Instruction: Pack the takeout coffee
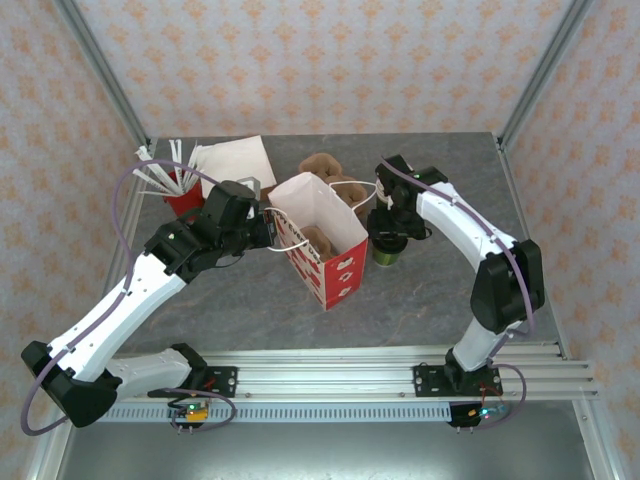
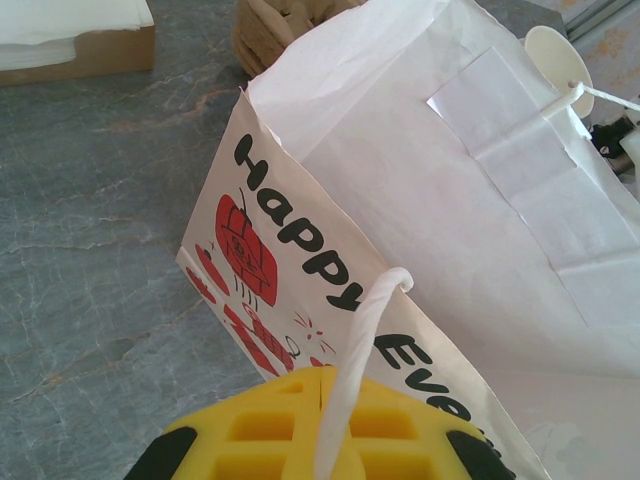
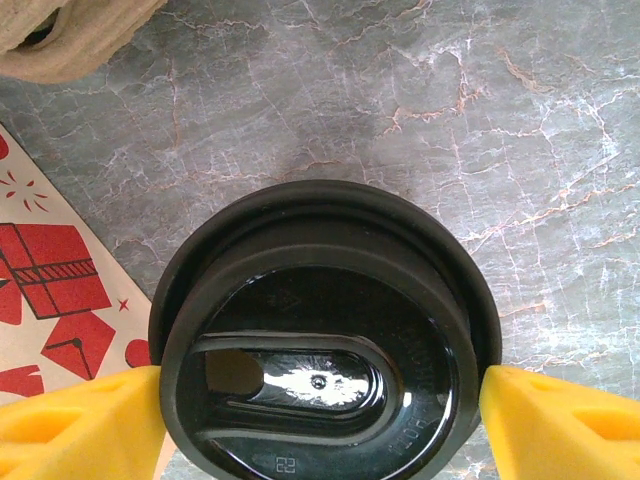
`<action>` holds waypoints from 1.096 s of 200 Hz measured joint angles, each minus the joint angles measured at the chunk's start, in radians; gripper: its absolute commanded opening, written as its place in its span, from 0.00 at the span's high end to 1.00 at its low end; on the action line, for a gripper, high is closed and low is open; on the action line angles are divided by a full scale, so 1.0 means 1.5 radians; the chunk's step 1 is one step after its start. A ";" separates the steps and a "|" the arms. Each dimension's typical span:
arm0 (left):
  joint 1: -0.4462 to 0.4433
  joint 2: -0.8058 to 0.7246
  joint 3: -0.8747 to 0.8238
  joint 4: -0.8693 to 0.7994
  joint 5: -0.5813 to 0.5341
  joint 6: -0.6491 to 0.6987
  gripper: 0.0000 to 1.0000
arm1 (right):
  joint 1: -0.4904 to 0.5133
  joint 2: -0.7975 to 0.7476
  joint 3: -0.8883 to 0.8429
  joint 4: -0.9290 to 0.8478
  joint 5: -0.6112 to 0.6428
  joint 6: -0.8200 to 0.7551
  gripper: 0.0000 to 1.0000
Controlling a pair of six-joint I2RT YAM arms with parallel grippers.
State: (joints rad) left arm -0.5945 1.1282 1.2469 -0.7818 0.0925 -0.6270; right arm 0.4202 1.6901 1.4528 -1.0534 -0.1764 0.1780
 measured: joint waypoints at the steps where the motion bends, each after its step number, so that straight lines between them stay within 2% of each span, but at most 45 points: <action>1: 0.000 0.000 0.000 0.000 0.000 0.000 0.94 | 0.000 0.001 0.000 0.000 0.000 0.000 0.20; 219: 0.000 0.000 0.000 0.000 0.001 0.000 0.94 | 0.011 0.013 0.018 -0.033 0.026 -0.010 0.26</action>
State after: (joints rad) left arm -0.5945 1.1282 1.2469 -0.7818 0.0933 -0.6266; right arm 0.4362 1.7100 1.4803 -1.1030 -0.1375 0.1623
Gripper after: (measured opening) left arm 0.071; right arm 0.739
